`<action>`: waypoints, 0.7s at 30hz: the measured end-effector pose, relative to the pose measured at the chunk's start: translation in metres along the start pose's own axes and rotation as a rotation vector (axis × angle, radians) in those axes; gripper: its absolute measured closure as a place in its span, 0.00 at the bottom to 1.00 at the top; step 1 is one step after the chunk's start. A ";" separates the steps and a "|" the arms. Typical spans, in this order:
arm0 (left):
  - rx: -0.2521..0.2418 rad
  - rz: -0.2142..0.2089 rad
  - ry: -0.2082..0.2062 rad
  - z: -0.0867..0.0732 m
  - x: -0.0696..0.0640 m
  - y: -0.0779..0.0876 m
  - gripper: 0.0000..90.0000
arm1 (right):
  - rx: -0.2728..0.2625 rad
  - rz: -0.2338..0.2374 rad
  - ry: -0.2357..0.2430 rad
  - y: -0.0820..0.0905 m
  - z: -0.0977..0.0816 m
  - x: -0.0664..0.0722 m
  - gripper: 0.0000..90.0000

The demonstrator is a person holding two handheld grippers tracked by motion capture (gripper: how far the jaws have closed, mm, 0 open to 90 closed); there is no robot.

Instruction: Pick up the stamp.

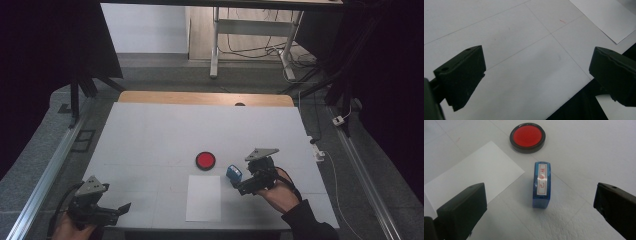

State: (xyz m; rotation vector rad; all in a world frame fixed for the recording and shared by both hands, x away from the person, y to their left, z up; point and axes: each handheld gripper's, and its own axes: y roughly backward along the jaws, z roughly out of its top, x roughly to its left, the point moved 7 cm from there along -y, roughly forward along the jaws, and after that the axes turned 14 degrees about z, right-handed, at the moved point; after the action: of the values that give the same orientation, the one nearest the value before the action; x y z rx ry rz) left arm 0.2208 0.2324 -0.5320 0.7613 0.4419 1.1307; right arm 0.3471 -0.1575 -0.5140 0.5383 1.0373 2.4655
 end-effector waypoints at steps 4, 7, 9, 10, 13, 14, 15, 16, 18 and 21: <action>0.000 -0.004 0.004 0.000 0.000 0.000 0.02 | 0.020 -0.004 -0.001 -0.005 0.000 -0.003 0.00; 0.001 -0.005 0.003 0.000 0.000 0.000 0.02 | 0.025 -0.008 -0.008 -0.008 0.002 -0.006 0.00; 0.001 -0.006 0.003 0.000 0.000 0.000 0.02 | 0.031 -0.011 -0.012 -0.010 0.002 -0.008 0.00; 0.001 -0.006 0.004 0.000 0.000 0.000 0.02 | 0.034 -0.013 -0.005 -0.011 0.003 -0.010 0.00; 0.002 -0.006 0.003 0.000 0.000 0.000 0.02 | 0.039 -0.012 -0.016 -0.014 0.003 -0.011 0.00; 0.002 -0.006 0.003 0.000 0.000 0.000 0.02 | 0.046 -0.015 -0.009 -0.017 0.004 -0.013 0.00; 0.002 -0.007 0.003 0.000 0.000 0.000 0.02 | 0.050 -0.020 -0.010 -0.018 0.004 -0.013 0.00; 0.002 -0.007 0.003 0.000 0.000 0.000 0.02 | 0.052 -0.016 -0.010 -0.020 0.005 -0.014 0.00; 0.001 -0.007 0.004 0.000 0.000 -0.001 0.02 | 0.068 -0.015 -0.012 -0.023 0.005 -0.015 0.00; 0.001 -0.007 0.004 0.000 0.000 -0.001 0.02 | 0.077 -0.020 -0.003 -0.027 0.005 -0.017 0.00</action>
State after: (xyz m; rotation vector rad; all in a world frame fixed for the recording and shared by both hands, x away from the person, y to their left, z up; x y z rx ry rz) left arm 0.2215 0.2322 -0.5323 0.7578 0.4482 1.1256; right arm 0.3698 -0.1455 -0.5336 0.5532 1.1351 2.4146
